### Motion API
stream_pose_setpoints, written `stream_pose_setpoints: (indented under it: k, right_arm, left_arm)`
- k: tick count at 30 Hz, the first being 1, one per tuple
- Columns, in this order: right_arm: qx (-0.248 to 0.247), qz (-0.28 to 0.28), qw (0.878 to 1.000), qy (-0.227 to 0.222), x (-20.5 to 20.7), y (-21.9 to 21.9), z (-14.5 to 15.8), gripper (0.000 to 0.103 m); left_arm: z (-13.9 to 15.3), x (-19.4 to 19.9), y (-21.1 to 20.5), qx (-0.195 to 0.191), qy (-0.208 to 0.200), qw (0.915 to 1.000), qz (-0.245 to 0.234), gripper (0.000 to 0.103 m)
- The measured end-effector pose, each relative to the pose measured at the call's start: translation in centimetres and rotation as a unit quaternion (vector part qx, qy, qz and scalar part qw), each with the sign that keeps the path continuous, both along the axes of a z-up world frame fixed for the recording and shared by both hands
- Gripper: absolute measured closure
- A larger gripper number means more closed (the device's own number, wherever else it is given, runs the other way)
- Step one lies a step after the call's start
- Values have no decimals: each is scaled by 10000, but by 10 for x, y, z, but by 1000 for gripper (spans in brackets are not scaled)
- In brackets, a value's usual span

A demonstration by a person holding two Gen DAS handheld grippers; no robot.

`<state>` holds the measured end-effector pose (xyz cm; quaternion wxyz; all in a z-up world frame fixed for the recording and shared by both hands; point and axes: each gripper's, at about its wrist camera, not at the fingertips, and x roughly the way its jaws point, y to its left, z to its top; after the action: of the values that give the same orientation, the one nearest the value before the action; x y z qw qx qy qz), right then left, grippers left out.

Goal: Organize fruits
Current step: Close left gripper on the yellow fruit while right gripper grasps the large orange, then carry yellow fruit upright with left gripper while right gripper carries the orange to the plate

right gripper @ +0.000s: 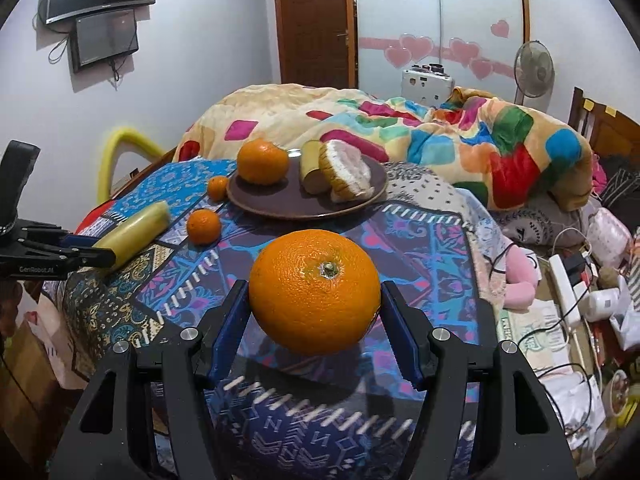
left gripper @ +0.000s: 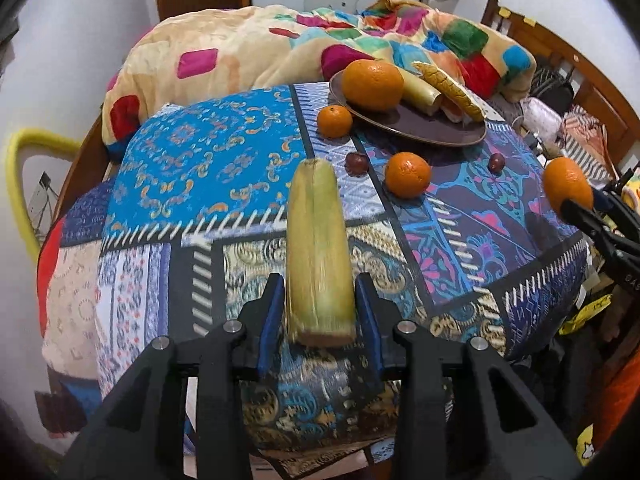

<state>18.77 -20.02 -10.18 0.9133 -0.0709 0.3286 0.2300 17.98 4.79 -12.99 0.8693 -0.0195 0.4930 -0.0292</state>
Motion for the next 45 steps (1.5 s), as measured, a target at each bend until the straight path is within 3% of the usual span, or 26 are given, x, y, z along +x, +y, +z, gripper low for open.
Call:
stream_pose_setpoints:
  k: [12, 17, 28, 34, 45]
  right_arm:
    - [-15, -28, 10000, -82, 17, -7, 2, 41]
    - [-66, -12, 10000, -41, 25, -8, -3, 41]
    - [-41, -90, 9999, -136, 21, -16, 6, 41]
    - [3, -121, 9993, -344, 14, -16, 22, 41]
    - [124, -151, 9982, -564, 17, -14, 37, 41]
  left_arm:
    - [-18, 70, 0, 356, 352, 9985, -201, 64]
    - [-19, 70, 0, 341, 326, 9983, -343, 67]
    - [29, 35, -11, 361, -251, 9984, -355, 68]
    - [57, 20, -23, 101, -596, 9967, -539, 68]
    - [95, 38, -55, -351, -1123, 9896, -832, 68]
